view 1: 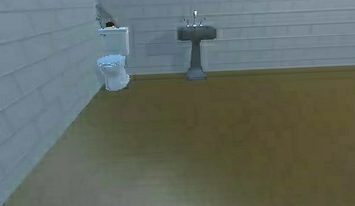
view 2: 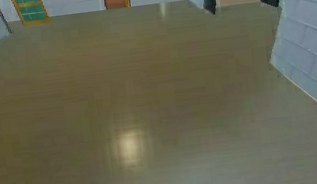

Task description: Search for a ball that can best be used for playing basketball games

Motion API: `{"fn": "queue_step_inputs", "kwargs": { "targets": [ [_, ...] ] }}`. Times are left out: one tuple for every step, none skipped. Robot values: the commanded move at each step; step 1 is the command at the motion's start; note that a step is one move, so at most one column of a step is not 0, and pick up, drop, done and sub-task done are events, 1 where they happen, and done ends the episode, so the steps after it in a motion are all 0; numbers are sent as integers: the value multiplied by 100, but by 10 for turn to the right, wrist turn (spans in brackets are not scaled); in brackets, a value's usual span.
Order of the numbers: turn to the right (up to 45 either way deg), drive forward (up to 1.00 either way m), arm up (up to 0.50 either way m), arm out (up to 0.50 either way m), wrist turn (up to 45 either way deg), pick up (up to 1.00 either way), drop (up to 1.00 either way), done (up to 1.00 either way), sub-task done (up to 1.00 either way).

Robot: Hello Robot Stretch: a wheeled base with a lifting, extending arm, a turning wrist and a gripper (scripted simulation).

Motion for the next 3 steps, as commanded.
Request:
{"fn": "queue_step_inputs", "kwargs": {
  "targets": [
    [450,0,0,0,0,0,0,0,0],
    [150,0,0,0,0,0,0,0,0],
    [0,100,0,0,0,0,0,0,0]
  ]
}}
